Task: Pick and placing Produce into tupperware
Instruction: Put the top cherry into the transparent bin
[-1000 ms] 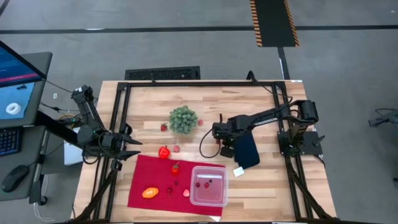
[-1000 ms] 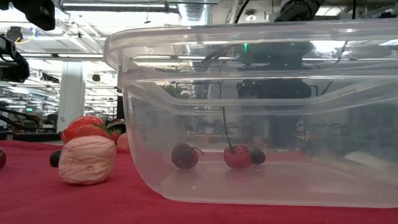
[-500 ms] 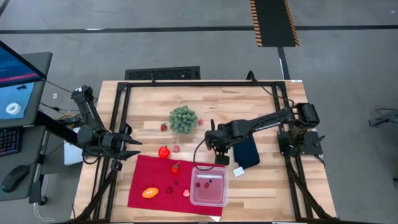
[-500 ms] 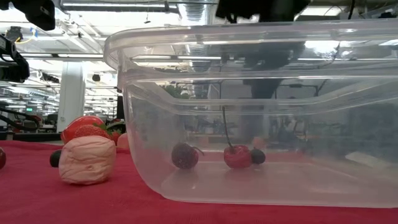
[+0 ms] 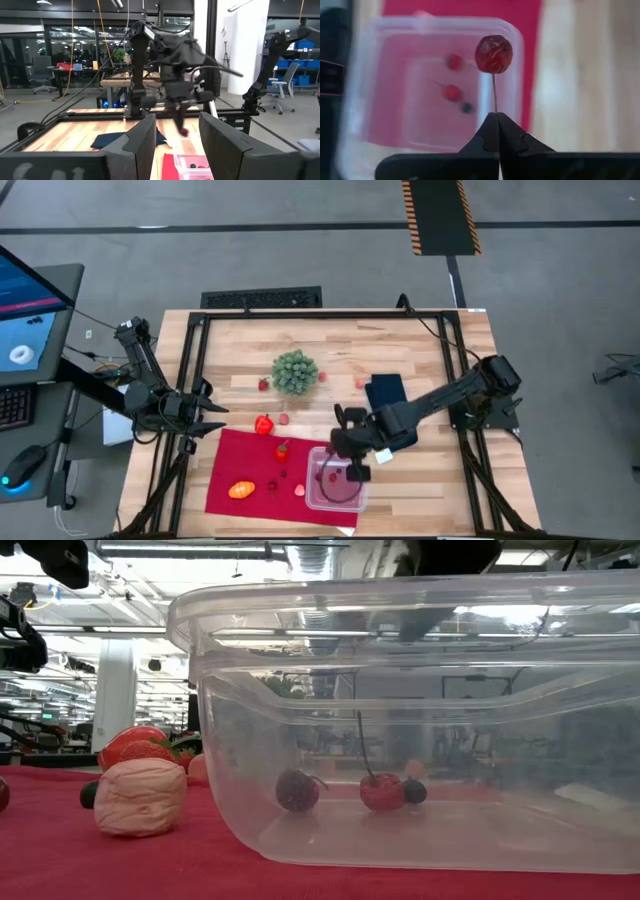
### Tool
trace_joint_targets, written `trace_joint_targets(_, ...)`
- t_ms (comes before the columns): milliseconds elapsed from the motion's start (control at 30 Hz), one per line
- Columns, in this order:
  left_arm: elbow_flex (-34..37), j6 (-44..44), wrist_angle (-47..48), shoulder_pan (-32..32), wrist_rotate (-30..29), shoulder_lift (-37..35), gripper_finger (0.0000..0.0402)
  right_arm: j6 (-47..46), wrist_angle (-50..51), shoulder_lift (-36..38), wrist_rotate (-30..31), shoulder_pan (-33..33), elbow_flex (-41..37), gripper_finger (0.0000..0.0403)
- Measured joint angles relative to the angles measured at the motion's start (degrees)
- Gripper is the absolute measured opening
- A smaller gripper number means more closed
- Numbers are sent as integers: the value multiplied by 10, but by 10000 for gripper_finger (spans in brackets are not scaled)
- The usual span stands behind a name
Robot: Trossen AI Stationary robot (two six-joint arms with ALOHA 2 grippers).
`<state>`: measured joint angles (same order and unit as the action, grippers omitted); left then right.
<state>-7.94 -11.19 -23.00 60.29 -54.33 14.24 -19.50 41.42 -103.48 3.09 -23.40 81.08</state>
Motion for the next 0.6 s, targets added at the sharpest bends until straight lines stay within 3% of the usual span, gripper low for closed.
trace_joint_targets(300,0,0,0,0,0,0,142,-67,-55,0,1,-64,-2,12)
trace_joint_targets(600,0,0,0,0,0,0,142,-105,-98,1,-1,-56,-57,15)
